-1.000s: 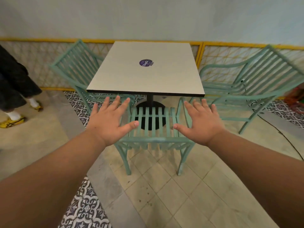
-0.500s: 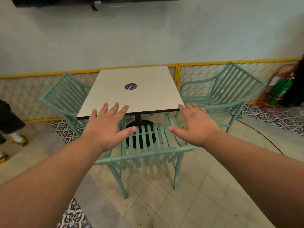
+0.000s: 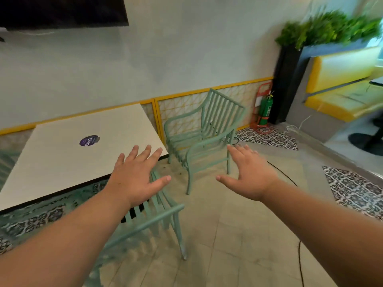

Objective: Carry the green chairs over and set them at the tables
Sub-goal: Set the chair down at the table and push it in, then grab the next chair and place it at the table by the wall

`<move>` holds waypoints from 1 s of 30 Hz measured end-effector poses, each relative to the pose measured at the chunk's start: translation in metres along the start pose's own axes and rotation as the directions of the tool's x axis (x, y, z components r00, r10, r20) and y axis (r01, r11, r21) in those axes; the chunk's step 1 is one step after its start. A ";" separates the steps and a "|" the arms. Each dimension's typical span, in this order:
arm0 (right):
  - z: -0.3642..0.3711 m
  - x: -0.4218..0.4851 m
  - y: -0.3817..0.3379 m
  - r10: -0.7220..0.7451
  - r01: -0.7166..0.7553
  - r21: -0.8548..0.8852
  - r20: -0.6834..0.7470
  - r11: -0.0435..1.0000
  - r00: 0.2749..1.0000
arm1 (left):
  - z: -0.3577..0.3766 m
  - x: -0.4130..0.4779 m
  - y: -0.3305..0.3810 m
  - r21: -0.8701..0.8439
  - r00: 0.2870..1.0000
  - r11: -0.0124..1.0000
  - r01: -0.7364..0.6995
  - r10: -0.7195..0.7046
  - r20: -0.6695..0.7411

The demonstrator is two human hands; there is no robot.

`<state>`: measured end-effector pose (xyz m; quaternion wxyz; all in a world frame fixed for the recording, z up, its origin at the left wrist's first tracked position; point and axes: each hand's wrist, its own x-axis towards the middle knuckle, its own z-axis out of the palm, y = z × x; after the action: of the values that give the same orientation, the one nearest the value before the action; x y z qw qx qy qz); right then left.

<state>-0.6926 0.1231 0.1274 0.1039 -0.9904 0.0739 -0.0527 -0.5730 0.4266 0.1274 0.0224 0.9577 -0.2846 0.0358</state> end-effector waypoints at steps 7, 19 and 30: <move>-0.038 0.024 0.124 0.054 -0.055 -0.044 -0.031 0.997 0.998 | 0.009 0.095 0.099 -0.043 0.999 0.998 -0.042 0.041 -0.010; -0.056 0.133 0.260 0.099 -0.099 -0.010 -0.019 0.995 0.995 | 0.040 0.278 0.177 -0.040 0.996 0.996 -0.076 0.074 -0.041; -0.062 0.292 0.371 0.187 -0.186 0.029 -0.049 0.982 0.981 | 0.056 0.516 0.212 -0.047 0.983 0.983 -0.180 0.177 -0.047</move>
<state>-0.4627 -0.2942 0.1345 0.1185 -0.9761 0.1684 -0.0690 -0.2552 -0.0347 0.1183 0.0494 0.9265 -0.3696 0.0509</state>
